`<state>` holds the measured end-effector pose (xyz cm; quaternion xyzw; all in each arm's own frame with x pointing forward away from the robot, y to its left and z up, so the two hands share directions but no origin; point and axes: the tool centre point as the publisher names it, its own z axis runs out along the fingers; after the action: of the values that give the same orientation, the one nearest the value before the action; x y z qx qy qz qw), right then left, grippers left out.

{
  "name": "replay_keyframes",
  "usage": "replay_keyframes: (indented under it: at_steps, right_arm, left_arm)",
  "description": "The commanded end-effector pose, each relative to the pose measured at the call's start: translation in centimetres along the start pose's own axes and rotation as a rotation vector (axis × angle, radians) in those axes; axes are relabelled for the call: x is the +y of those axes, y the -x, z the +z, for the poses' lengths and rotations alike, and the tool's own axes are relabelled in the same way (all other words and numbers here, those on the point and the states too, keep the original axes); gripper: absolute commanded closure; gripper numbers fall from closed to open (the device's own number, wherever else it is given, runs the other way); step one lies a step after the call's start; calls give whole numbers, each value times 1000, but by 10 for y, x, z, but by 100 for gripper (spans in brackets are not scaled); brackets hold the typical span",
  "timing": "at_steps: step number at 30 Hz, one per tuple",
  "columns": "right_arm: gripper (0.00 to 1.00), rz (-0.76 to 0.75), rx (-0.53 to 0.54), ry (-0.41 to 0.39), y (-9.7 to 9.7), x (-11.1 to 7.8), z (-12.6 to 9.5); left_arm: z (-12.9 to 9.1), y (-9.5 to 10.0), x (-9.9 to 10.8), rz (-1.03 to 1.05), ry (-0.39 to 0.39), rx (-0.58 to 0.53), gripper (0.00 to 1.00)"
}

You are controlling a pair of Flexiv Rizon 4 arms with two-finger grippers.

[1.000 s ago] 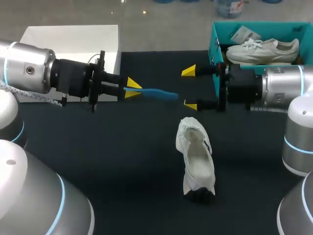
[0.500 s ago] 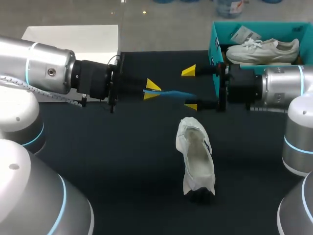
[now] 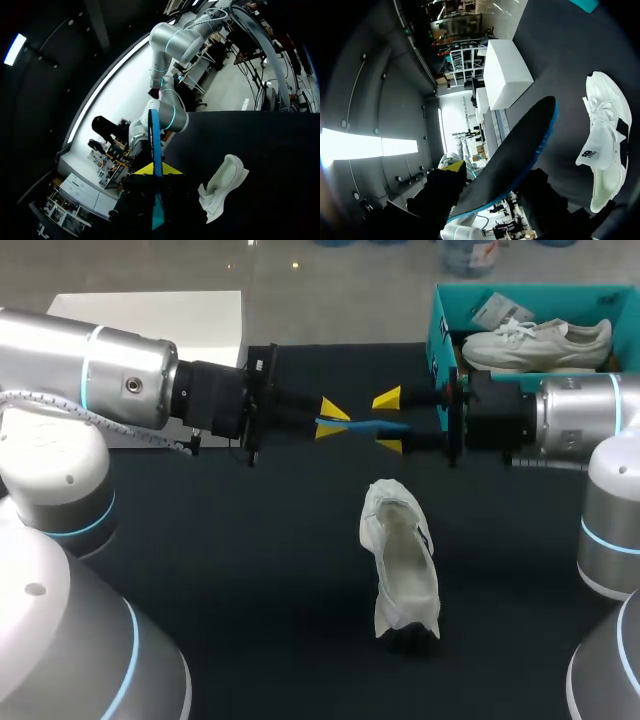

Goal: Take the shoe out of the shoebox, open the shoe tongue, remove and reinsert the insole, then place the shoe into the shoebox

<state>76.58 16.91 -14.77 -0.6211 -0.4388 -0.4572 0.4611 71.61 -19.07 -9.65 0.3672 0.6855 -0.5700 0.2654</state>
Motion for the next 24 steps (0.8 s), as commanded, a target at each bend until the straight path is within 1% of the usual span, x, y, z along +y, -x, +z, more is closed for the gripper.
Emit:
replay_keyframes:
  at_steps: [1, 8, 9, 10, 13, 17, 20, 24]
  right_arm:
    - [100, 1, -4, 2, 0, 0, 2]
    - [100, 1, -4, 2, 0, 0, 2]
    - [100, 1, -4, 2, 0, 0, 2]
    - [100, 1, -4, 2, 0, 0, 2]
    - [100, 1, -4, 2, 0, 0, 2]
    - [100, 1, -4, 2, 0, 0, 2]
    - [100, 1, -4, 2, 0, 0, 2]
    - [100, 1, -4, 2, 0, 0, 2]
  left_arm:
    - [0, 0, 0, 4, 1, -5, 100]
    - [-2, -5, -2, 2, 9, 2, 100]
    - [-2, -6, -2, -2, 17, -3, 62]
    - [-3, -6, -2, -8, 15, 0, 0]
    - [-11, -7, -4, -40, -1, -13, 0]
    - [-32, 3, -4, -91, -30, -46, 0]
    - [-49, 11, -3, -119, -53, -12, 0]
    - [-71, 22, -3, -134, -71, 65, 0]
